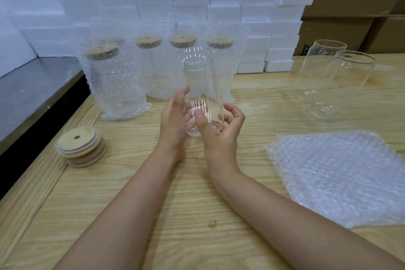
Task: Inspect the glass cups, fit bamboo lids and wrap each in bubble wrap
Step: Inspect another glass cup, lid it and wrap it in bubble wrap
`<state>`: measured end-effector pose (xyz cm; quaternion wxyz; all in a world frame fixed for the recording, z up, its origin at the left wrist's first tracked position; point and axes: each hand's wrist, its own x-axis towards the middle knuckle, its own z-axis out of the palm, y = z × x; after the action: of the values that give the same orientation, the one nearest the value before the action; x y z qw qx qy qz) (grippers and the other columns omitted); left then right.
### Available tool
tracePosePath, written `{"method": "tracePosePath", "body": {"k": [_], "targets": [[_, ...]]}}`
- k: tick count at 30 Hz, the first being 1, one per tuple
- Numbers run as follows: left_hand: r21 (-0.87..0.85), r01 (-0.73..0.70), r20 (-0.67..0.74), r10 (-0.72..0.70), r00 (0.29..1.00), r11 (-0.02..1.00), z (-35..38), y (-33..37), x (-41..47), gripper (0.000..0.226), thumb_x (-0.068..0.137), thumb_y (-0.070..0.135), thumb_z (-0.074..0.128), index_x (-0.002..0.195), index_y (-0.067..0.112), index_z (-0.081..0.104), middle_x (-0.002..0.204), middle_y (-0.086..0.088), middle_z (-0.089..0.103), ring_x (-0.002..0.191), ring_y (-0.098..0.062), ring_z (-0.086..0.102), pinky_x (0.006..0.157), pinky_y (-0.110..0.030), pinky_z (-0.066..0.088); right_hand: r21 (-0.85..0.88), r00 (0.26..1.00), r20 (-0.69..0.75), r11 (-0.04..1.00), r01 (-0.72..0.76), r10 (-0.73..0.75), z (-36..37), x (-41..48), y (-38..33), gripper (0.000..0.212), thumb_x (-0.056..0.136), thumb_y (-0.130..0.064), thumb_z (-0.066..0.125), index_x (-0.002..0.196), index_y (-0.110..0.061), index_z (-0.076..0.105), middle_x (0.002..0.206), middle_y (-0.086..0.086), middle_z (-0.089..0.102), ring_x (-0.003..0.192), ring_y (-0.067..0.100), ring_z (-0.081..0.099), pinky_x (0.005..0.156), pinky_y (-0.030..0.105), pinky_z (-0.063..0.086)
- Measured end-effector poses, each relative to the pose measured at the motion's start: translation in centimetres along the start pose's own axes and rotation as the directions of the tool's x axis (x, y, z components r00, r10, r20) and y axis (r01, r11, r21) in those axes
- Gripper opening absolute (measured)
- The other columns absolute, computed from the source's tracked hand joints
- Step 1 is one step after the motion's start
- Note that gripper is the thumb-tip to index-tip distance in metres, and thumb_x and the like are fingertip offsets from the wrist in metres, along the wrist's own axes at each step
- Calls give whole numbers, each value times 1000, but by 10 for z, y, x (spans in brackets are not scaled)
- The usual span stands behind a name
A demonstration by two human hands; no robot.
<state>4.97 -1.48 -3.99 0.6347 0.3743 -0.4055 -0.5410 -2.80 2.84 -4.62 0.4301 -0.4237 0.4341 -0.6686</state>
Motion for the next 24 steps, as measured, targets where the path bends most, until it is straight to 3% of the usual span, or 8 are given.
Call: {"method": "tracePosePath", "body": {"k": [4,8,11,14,16,20,22,24], "targets": [[7,-13,16,13,1000,1000,3,4,-5,61,70,68,63,115,27,57,128,-25,56,94,-28,66,89,-55,49,25,999,-16,999,44,-43,-3,3,4,52,76,-23,79,105,-38,38,117,7,43,78,-14,53,67,8,45],[-36,15,17,-15,1000,999,0,3,0,69,80,73,46,128,24,49,118,-15,65,98,-28,65,96,-54,46,55,1000,8,998,-14,14,-3,5,6,41,77,-42,71,105,-40,41,115,11,54,102,13,59,91,37,51],[-97,83,63,-77,995,992,-1,1,1,81,82,73,35,143,19,36,107,-9,71,94,-25,70,79,-46,58,153,996,47,985,-79,73,-1,7,7,36,77,-46,64,104,-32,46,100,-1,66,97,20,66,91,47,53],[-122,145,148,-127,981,982,2,3,-5,123,39,83,71,139,20,39,106,-12,72,87,-25,72,63,-36,58,282,992,59,951,-126,114,-1,8,9,30,93,-37,57,111,-14,50,87,-7,67,78,8,69,72,36,60],[-103,150,182,-130,975,983,1,5,-5,134,27,81,76,140,20,38,105,-11,72,86,-24,72,63,-36,58,281,985,36,944,-173,170,-3,9,9,30,97,-36,47,109,-9,53,79,-7,68,72,8,69,60,30,58],[-80,167,169,-152,974,983,-1,5,-3,134,20,78,79,134,15,47,101,-9,73,93,-20,70,67,-34,60,180,971,12,955,-236,238,-2,10,8,33,98,-43,41,93,-16,58,98,12,68,76,14,69,63,34,58],[-100,154,156,-137,978,983,-2,6,-4,125,24,73,83,129,13,50,96,-10,73,87,-20,71,61,-33,59,44,983,-13,982,-181,182,-1,7,9,37,89,-55,41,90,-23,60,99,6,68,90,20,67,81,40,55],[-99,120,121,-108,987,988,-4,7,-3,104,43,64,84,128,12,52,95,-10,73,85,-21,71,66,-35,59,-73,999,-20,996,-50,49,-5,7,8,32,85,-54,43,97,-28,58,105,-1,62,98,14,61,85,28,49]]}}
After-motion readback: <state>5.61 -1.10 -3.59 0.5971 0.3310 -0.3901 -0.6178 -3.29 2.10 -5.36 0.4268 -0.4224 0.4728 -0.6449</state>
